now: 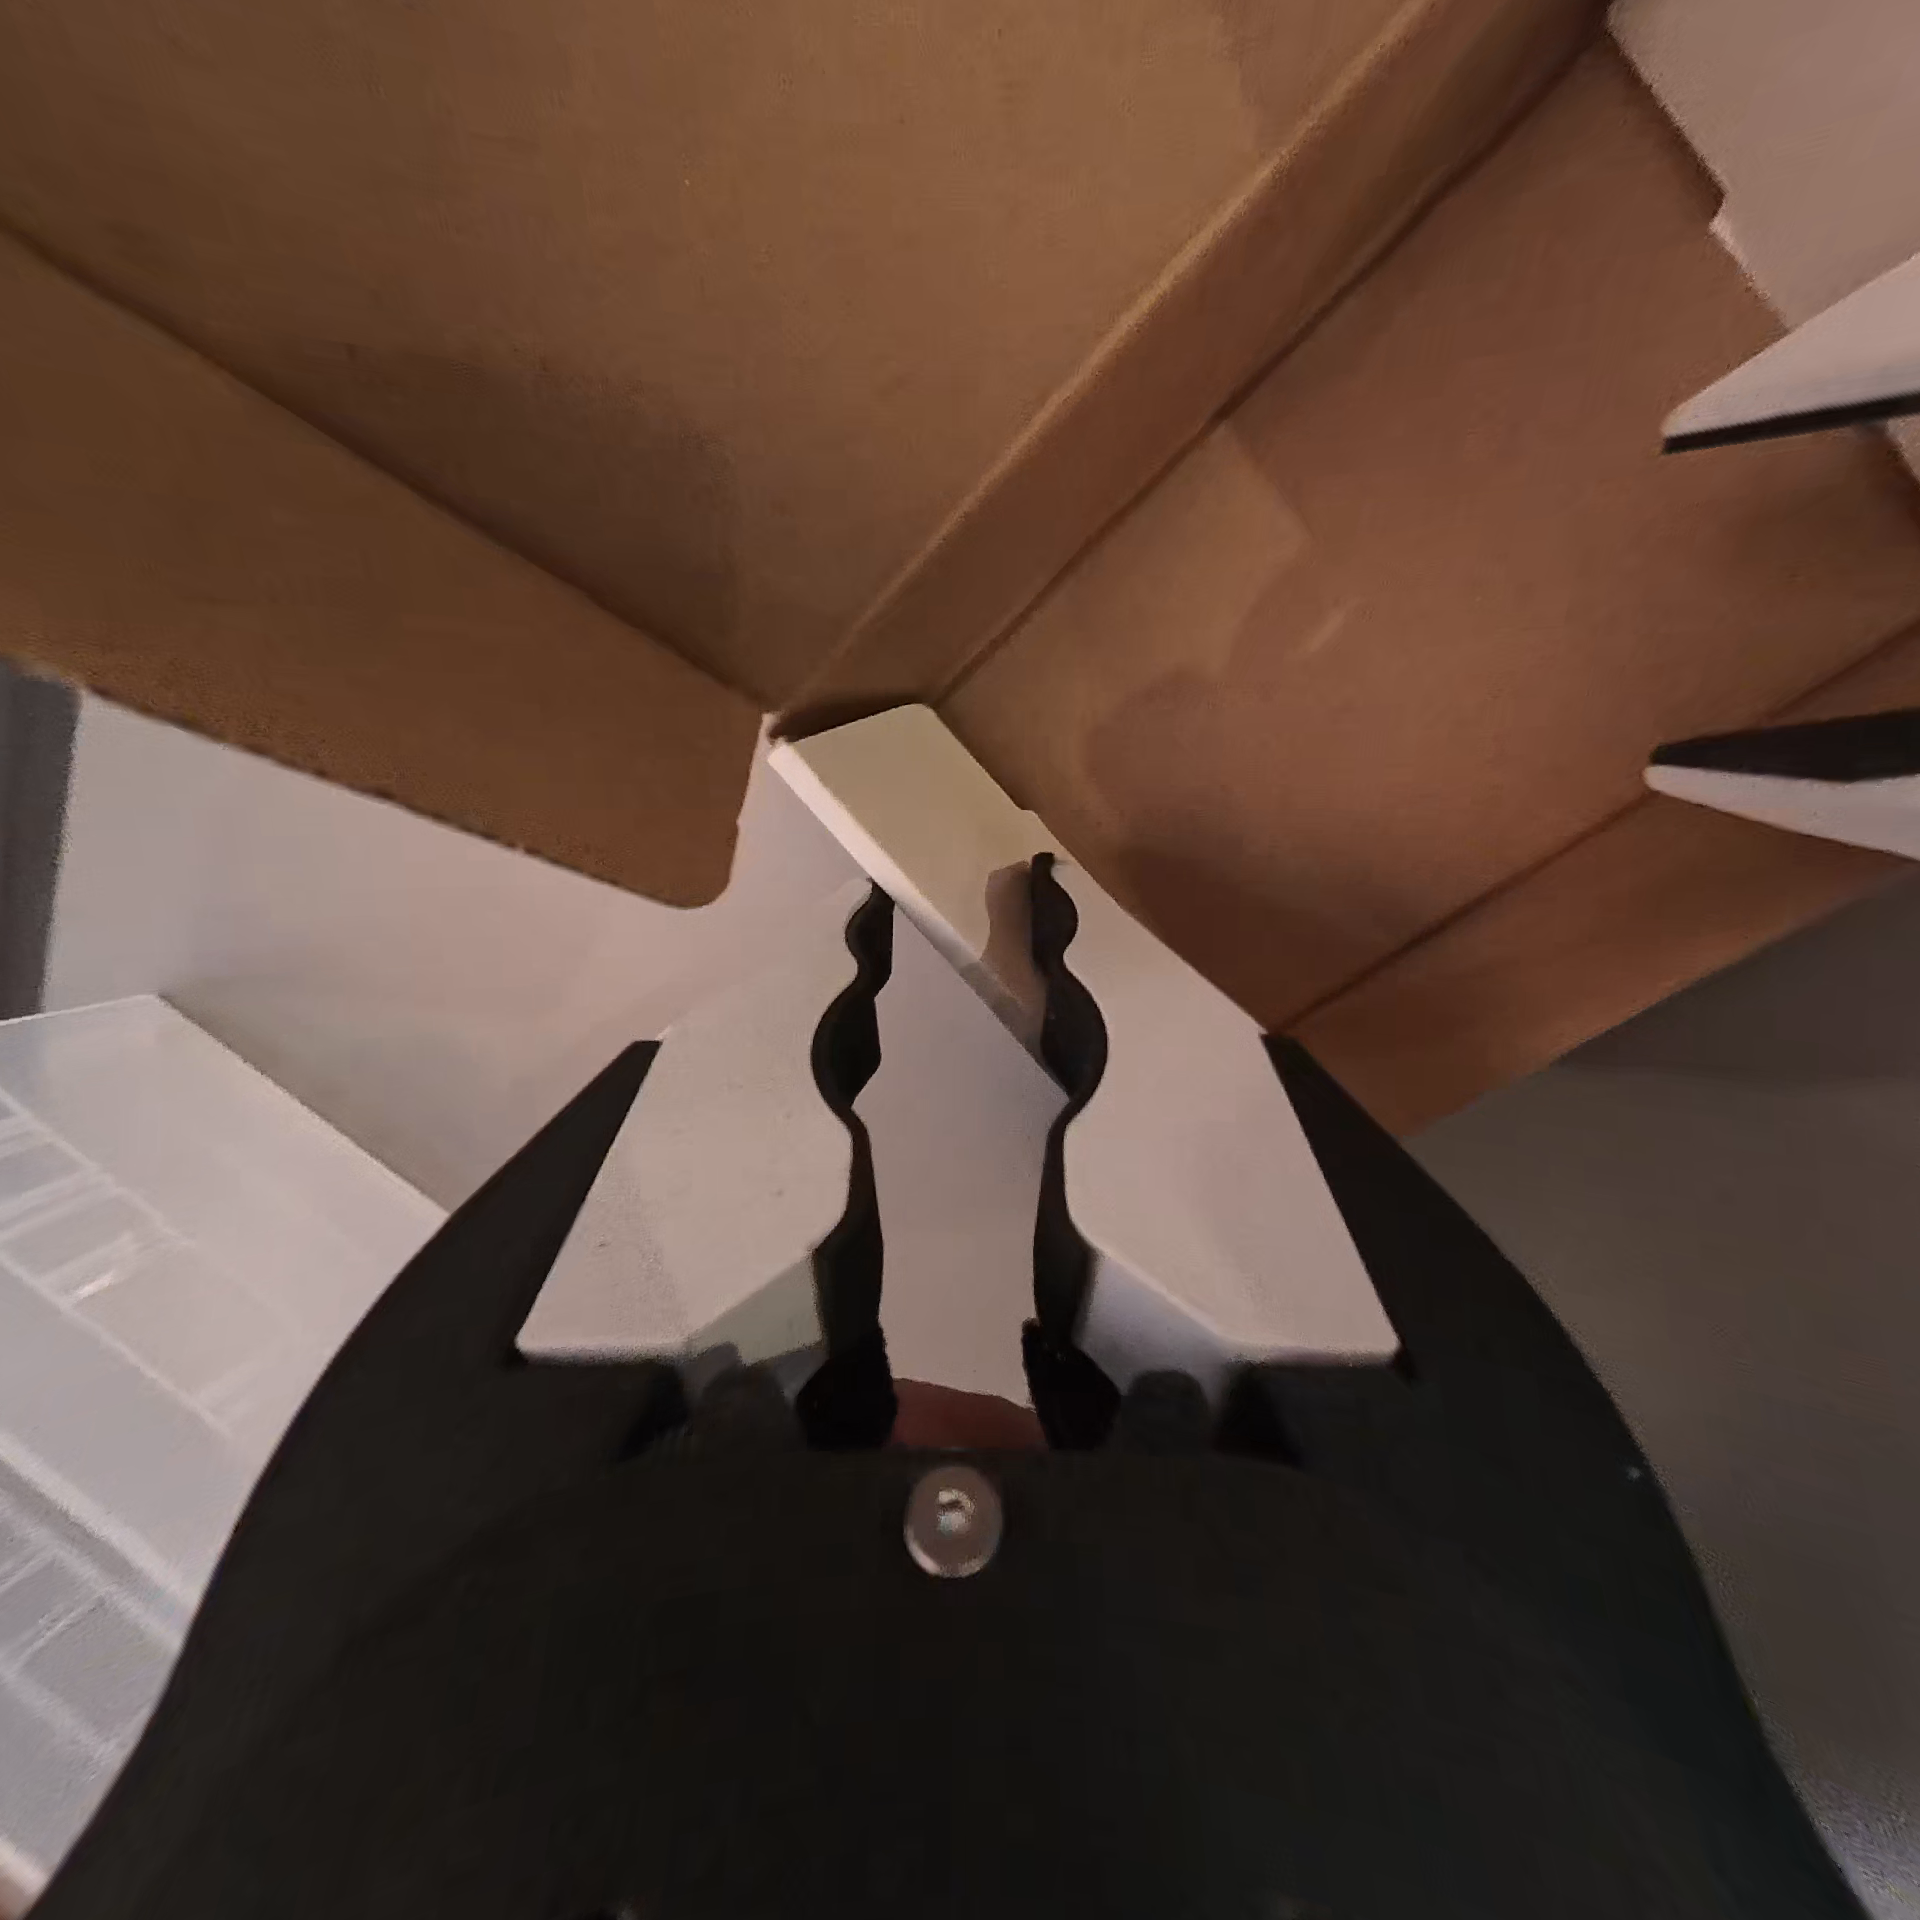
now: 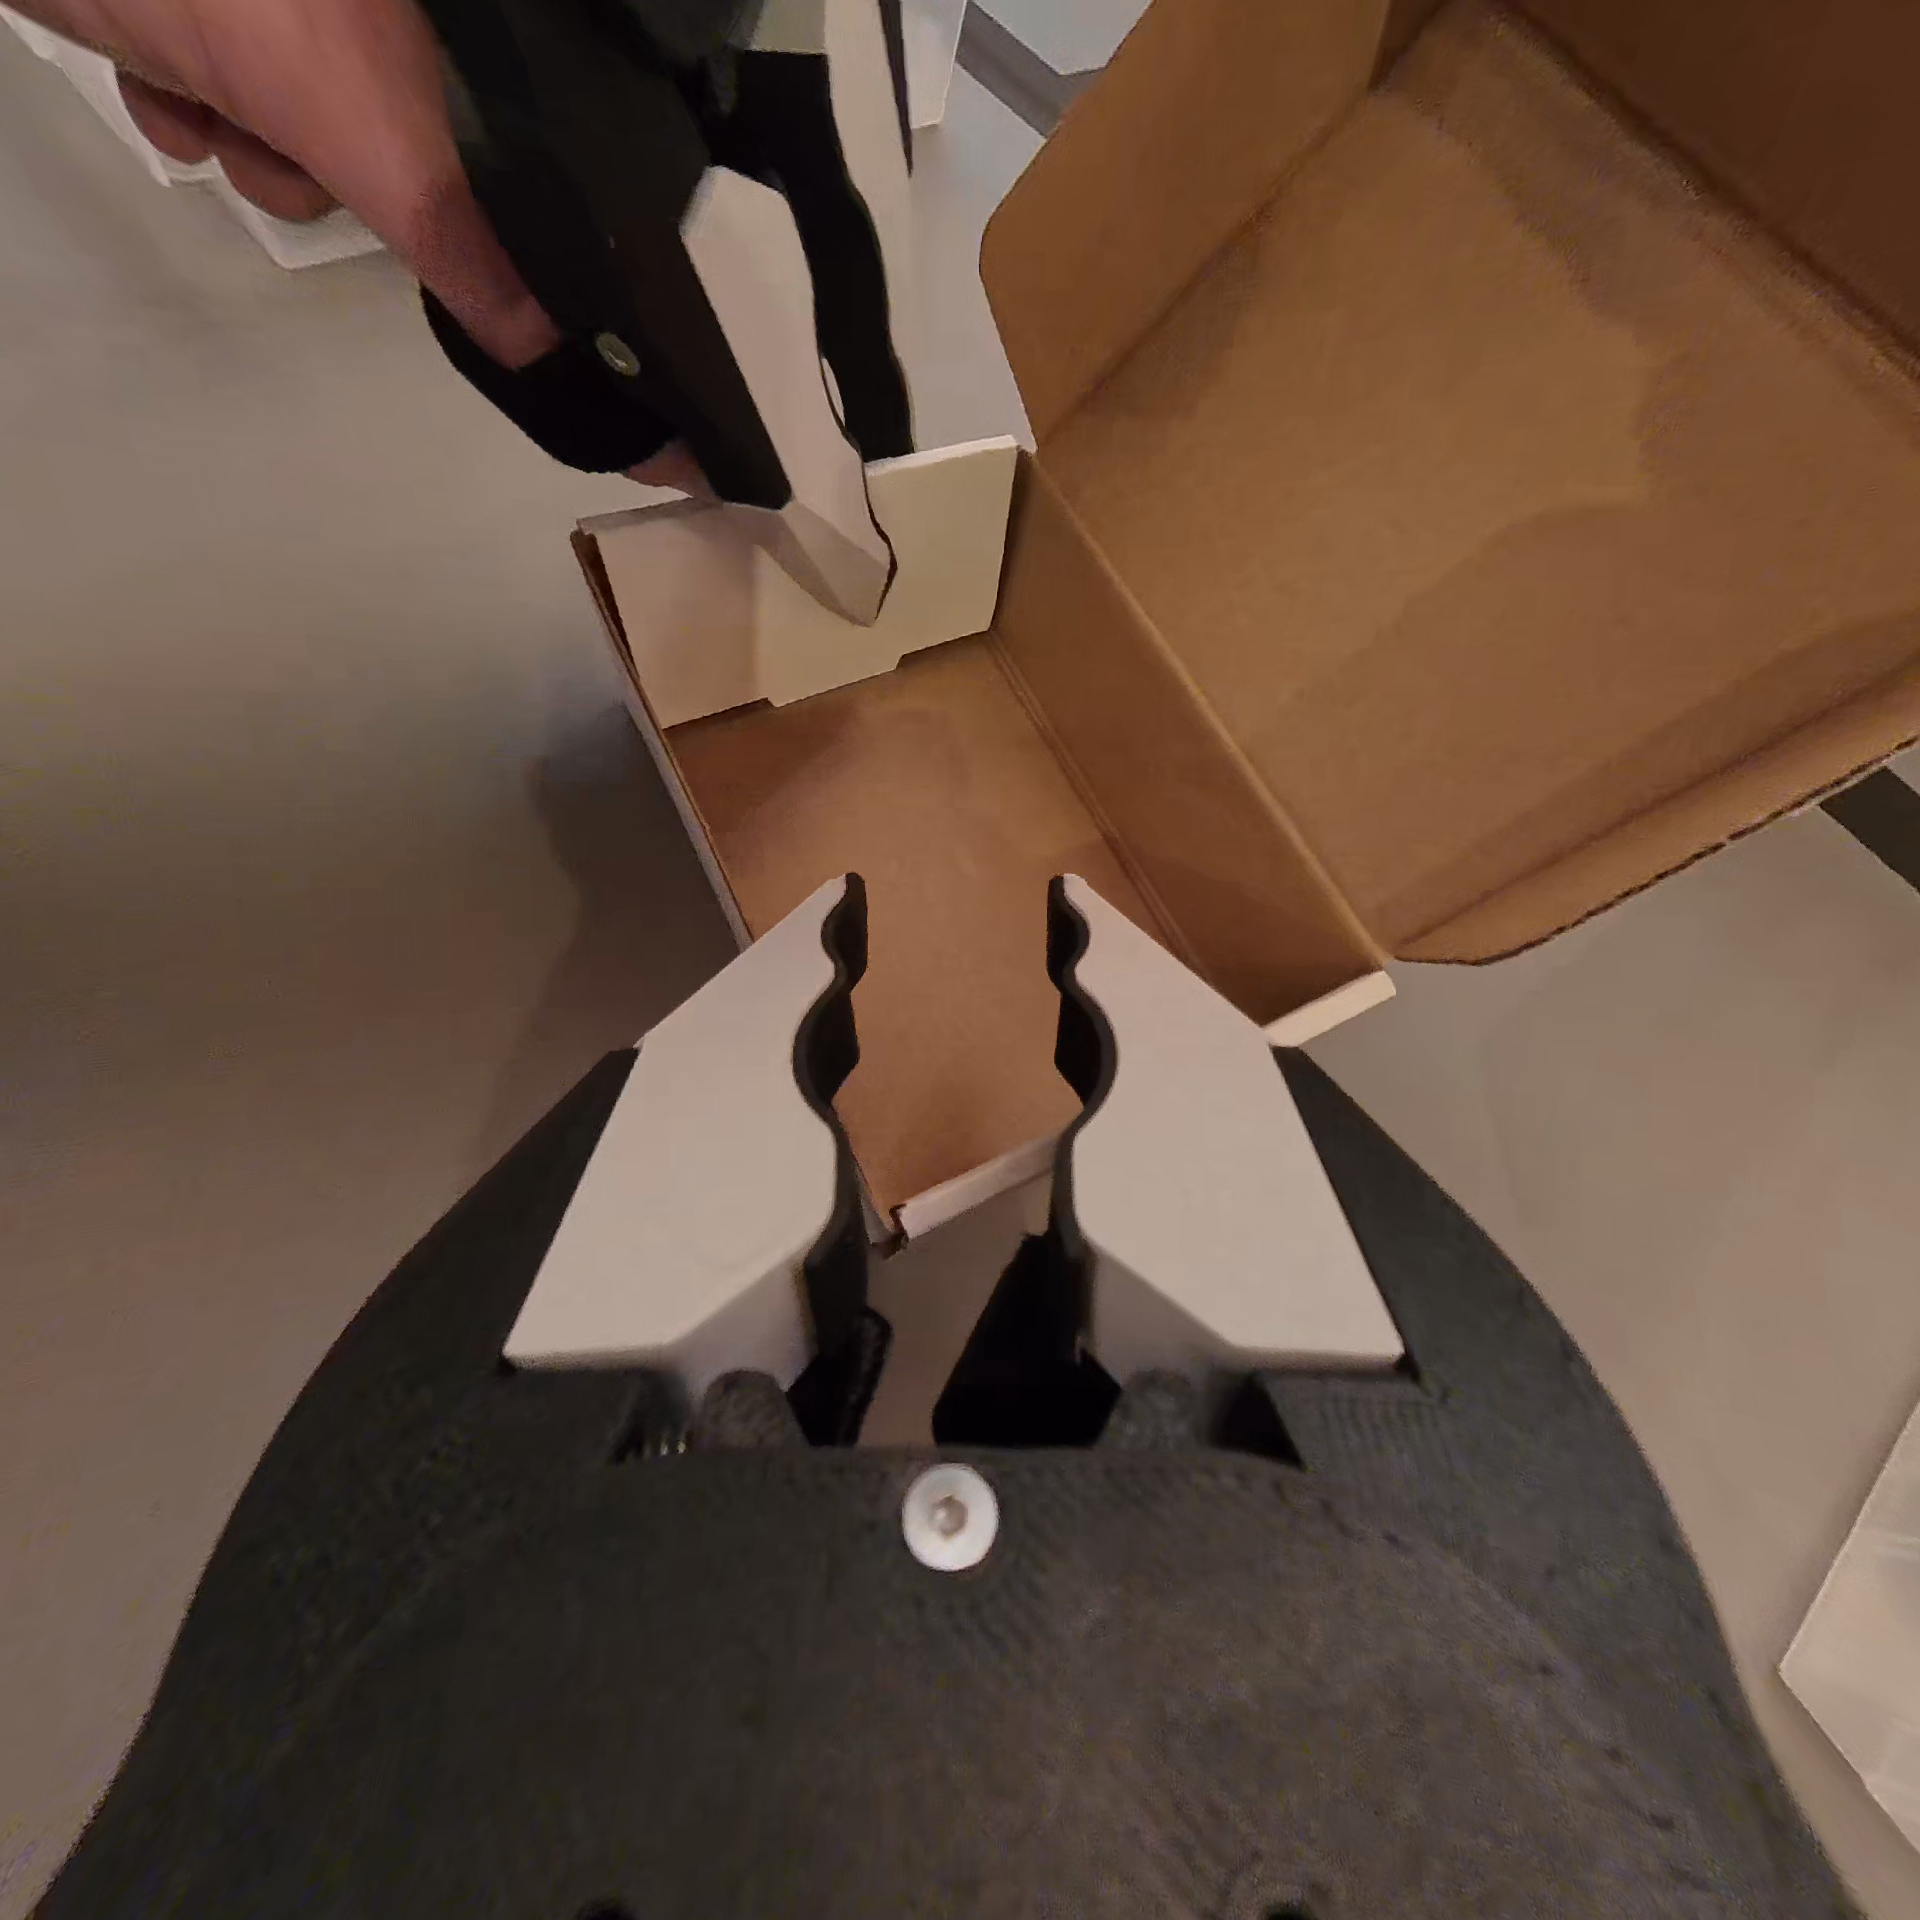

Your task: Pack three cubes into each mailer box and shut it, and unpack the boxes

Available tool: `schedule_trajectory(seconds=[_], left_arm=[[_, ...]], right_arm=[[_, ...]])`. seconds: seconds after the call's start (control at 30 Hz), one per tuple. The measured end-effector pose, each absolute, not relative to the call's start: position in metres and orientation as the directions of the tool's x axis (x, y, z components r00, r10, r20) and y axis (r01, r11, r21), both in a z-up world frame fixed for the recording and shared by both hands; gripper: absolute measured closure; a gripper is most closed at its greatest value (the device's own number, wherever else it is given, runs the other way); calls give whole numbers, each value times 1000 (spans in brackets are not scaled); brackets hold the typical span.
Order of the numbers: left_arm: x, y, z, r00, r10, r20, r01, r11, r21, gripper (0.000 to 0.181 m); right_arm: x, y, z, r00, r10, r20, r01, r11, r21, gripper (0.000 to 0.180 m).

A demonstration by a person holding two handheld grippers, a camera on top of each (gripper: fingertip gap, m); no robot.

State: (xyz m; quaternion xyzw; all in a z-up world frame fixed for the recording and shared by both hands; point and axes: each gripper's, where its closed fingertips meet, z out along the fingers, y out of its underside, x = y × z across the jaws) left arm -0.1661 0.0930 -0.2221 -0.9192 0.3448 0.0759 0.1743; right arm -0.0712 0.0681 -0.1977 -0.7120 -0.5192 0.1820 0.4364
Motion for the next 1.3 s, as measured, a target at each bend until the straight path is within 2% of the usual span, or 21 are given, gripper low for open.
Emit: schedule_trajectory(seconds=[0.13, 0.27, 0.3, 0.33, 0.37, 0.4, 0.73, 0.9, 0.97, 1.1, 1.2, 1.3], left_arm=[[-167, 97, -222, 729, -616, -299, -682, -692, -237, 155], [-162, 93, -225, 708, -645, -289, -701, -691, -176, 123], [-161, 91, -229, 701, -656, -281, -707, -692, -149, 111], [-163, 91, -233, 712, -647, -272, -693, -710, -122, 120], [-167, 98, -233, 741, -604, -294, -656, -745, -124, 136], [-171, 103, -233, 746, -582, -324, -644, -754, -128, 147], [-182, 119, -234, 689, -560, -460, -653, -756, -59, 157], [-184, 123, -234, 671, -552, -495, -651, -759, -36, 157], [-184, 123, -234, 687, -551, -474, -651, -756, -64, 156], [-180, 119, -235, 737, -537, -410, -638, -752, -164, 160], [-182, 110, -235, 737, -551, -391, -648, -740, -178, 162], [-183, 101, -235, 721, -577, -384, -673, -715, -191, 163]], right_arm=[[-73, 68, -197, 394, 900, 188, 582, -86, -809, 149], [-73, 71, -198, 394, 899, 190, 586, -86, -806, 150], [-73, 72, -198, 393, 900, 190, 587, -87, -805, 150], [-73, 72, -197, 391, 901, 187, 586, -87, -805, 149], [-75, 71, -197, 387, 904, 180, 582, -88, -809, 151], [-76, 69, -197, 376, 910, 173, 580, -86, -810, 156], [-82, 63, -198, 355, 923, 147, 587, -97, -804, 163], [-85, 63, -198, 350, 929, 120, 581, -115, -806, 165], [-85, 63, -197, 348, 930, 120, 578, -112, -809, 165], [-78, 65, -179, 350, 930, 114, 509, -87, -856, 150], [-58, 66, -144, 360, 933, 21, 375, -124, -919, 147], [-29, 67, -128, 352, 933, -78, 303, -192, -933, 143]])
